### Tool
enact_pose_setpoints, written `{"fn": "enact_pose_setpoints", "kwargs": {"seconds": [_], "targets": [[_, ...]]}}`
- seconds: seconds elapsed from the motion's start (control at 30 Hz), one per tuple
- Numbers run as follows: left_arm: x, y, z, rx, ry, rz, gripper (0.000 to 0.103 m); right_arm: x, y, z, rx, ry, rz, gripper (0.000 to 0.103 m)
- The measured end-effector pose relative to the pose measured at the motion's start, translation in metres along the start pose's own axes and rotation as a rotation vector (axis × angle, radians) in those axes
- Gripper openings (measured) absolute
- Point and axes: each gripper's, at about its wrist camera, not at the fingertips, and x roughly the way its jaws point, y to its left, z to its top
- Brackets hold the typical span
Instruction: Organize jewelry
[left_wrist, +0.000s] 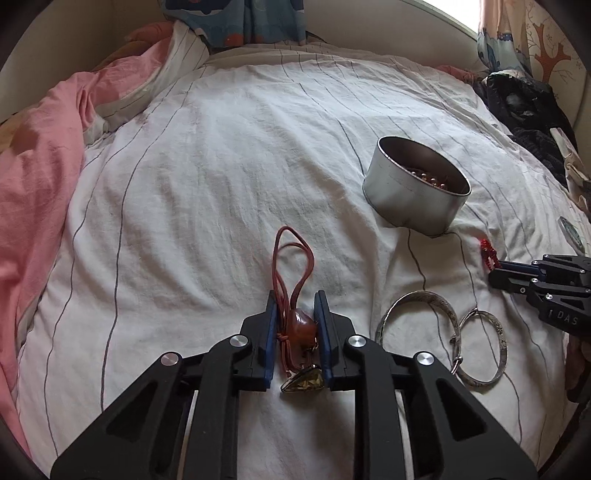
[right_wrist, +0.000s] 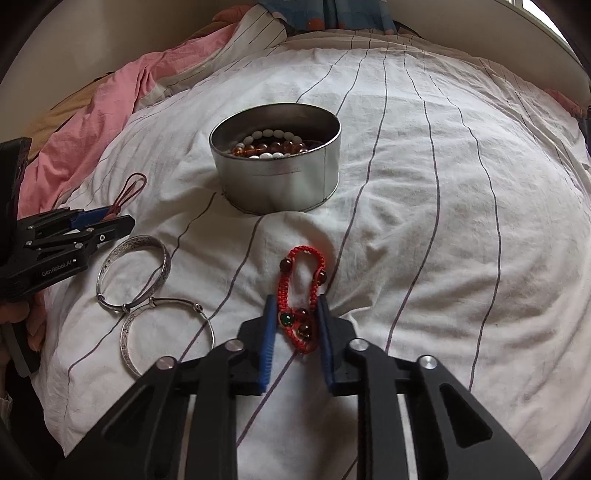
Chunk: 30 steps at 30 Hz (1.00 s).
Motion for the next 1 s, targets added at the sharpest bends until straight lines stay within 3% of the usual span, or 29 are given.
{"fn": "enact_pose_setpoints", "kwargs": {"seconds": [0.2, 0.4, 0.5, 0.57, 0.6, 0.63, 0.67, 0.7, 0.87, 1.0], "targets": [[-0.030, -0.013, 0.013, 0.039, -0.088, -0.044, 0.014, -0.023, -0.001, 0.004, 0.022, -0.092, 0.060, 0.014], [-0.045, -0.053, 0.058, 0.089, -0.161, -0.163, 0.014, -0.048, 0.007, 0.021, -0.001, -0.206, 0.076, 0.012], [-0.034, -0.074, 0.081, 0.106, -0.165, -0.213, 0.014, -0.054, 0.005, 0.029, 0.003, -0.226, 0.073, 0.012], [-0.016, -0.081, 0.094, 0.083, -0.123, -0.263, 0.016, -0.057, 0.001, 0.034, 0.012, -0.232, 0.074, 0.012], [-0.006, -0.084, 0.099, 0.082, -0.104, -0.263, 0.017, -0.057, 0.000, 0.038, 0.011, -0.237, 0.067, 0.012], [0.003, -0.085, 0.102, 0.080, -0.083, -0.250, 0.030, -0.058, -0.001, 0.042, 0.010, -0.243, 0.063, 0.012], [0.010, -0.085, 0.104, 0.077, -0.067, -0.242, 0.050, -0.059, -0.003, 0.047, 0.006, -0.248, 0.062, 0.012], [0.013, -0.084, 0.105, 0.073, -0.069, -0.229, 0.056, -0.060, -0.002, 0.054, -0.001, -0.253, 0.059, 0.012], [0.005, -0.064, 0.097, 0.089, -0.067, -0.144, 0.063, -0.051, 0.006, 0.085, -0.043, -0.258, 0.060, 0.012], [-0.011, -0.045, 0.070, 0.147, -0.037, -0.077, 0.063, -0.020, 0.016, 0.104, -0.061, -0.193, 0.080, 0.012]]}}
